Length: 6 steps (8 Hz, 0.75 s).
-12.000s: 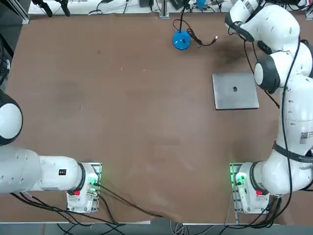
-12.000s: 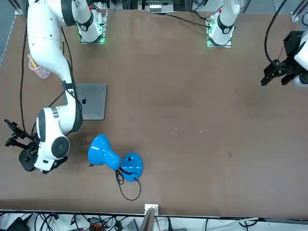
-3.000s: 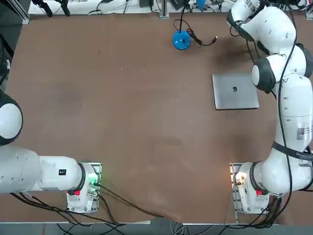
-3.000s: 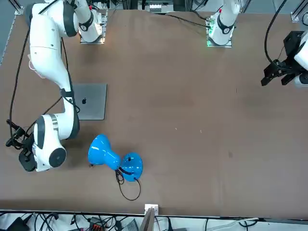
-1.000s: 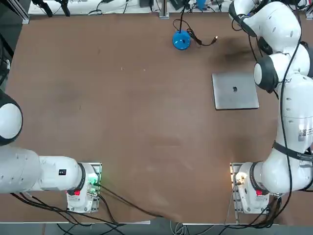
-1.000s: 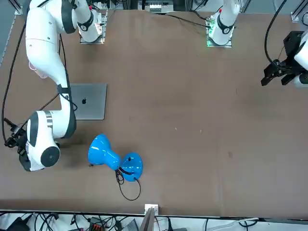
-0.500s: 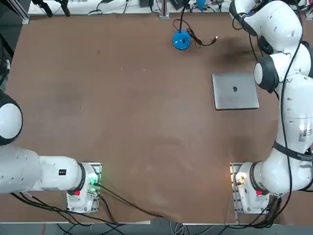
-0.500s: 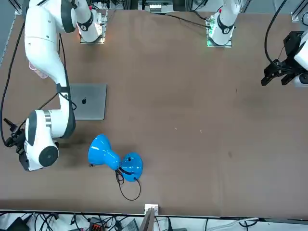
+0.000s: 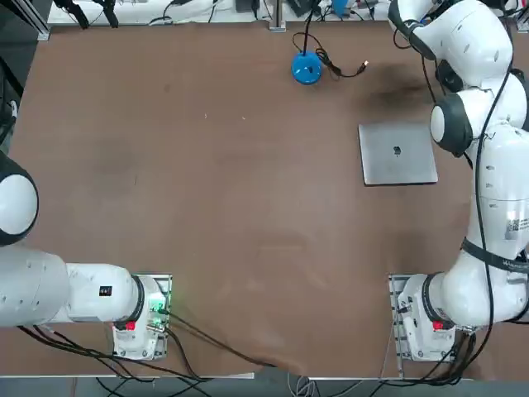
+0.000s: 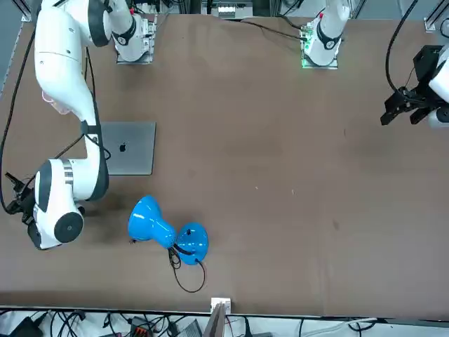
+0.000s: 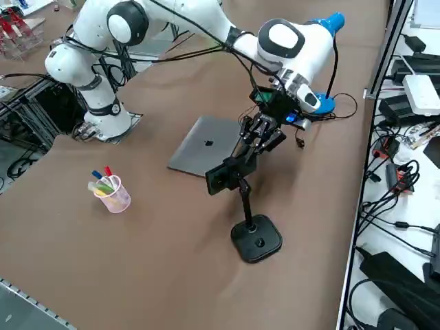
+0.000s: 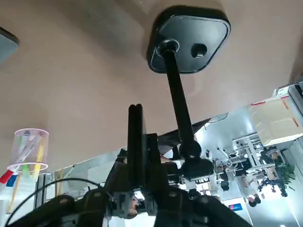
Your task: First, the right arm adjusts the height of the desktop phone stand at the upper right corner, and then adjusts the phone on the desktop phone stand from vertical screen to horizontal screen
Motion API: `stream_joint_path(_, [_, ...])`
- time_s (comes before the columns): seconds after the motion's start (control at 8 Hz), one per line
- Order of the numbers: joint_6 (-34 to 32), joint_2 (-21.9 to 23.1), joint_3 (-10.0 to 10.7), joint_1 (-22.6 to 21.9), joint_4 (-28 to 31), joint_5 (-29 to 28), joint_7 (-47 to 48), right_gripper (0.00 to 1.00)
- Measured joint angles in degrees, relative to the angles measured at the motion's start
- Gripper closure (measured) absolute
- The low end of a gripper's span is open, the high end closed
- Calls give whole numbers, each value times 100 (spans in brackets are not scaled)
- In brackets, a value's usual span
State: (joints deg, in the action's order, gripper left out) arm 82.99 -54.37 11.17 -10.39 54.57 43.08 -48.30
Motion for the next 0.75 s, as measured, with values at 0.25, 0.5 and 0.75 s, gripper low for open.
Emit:
stream_joint_path(0.25, [-14, 15, 0, 2, 0, 0, -3, 82])
stream_joint_path(0.5, [-35, 29, 0, 4, -1, -23, -28, 82])
stream_joint_path(0.75, [-90, 80, 0, 4, -1, -30, -45, 79])
